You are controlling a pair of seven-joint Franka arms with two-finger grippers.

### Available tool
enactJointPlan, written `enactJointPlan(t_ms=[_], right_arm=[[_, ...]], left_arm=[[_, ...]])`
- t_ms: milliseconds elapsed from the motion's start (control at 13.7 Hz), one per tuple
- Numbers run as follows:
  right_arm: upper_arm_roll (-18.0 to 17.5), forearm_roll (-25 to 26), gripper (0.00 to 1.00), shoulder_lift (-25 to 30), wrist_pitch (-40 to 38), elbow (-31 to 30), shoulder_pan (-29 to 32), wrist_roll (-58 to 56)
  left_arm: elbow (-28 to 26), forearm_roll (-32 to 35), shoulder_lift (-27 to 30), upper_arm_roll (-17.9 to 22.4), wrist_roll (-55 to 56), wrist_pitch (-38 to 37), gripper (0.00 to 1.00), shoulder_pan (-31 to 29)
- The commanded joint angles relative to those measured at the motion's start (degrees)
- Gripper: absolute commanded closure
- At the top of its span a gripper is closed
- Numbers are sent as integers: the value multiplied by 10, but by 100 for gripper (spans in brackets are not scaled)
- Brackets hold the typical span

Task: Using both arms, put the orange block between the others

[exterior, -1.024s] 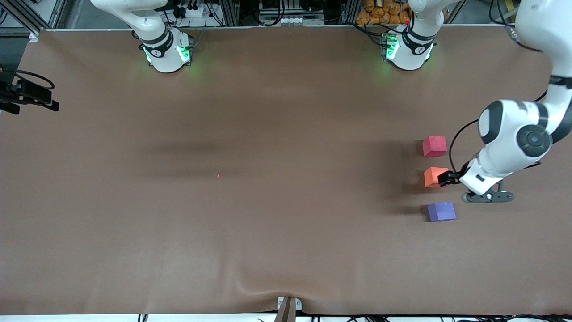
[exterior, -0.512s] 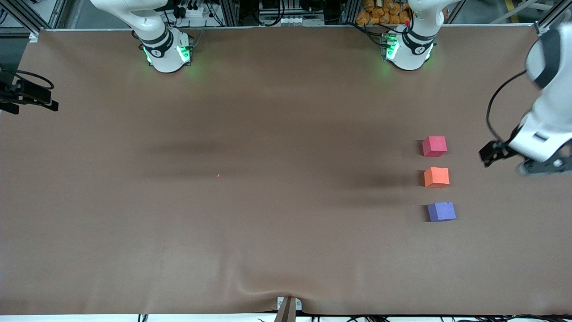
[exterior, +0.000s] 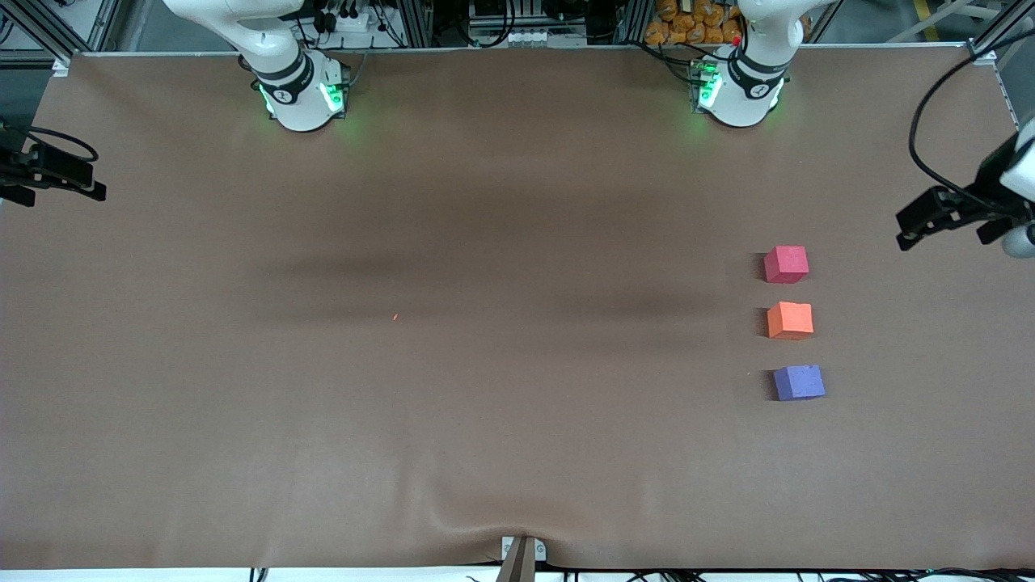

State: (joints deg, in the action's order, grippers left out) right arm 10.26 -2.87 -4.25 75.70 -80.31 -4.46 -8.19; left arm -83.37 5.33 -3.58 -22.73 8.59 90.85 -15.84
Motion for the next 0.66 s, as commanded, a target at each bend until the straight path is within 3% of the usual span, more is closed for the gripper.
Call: enactJointPlan(t_ms=[0,146,220,585], right_arm=[[-2,6,0,1,-5,2,-1,8],[-2,6,0,2,-5,3,-1,8],[-2,6,0,1,-5,3,-1,8],[-2,6,0,1,-5,3,-2,8]], left_arm=[[5,-41,23,143,-19,-44,0,126],[-40,-78,58,217,-26,-45,0,185],[-63,-78,75,230,-26,-44,0,201],[-60,-47,86,234,-36,-45,0,204]])
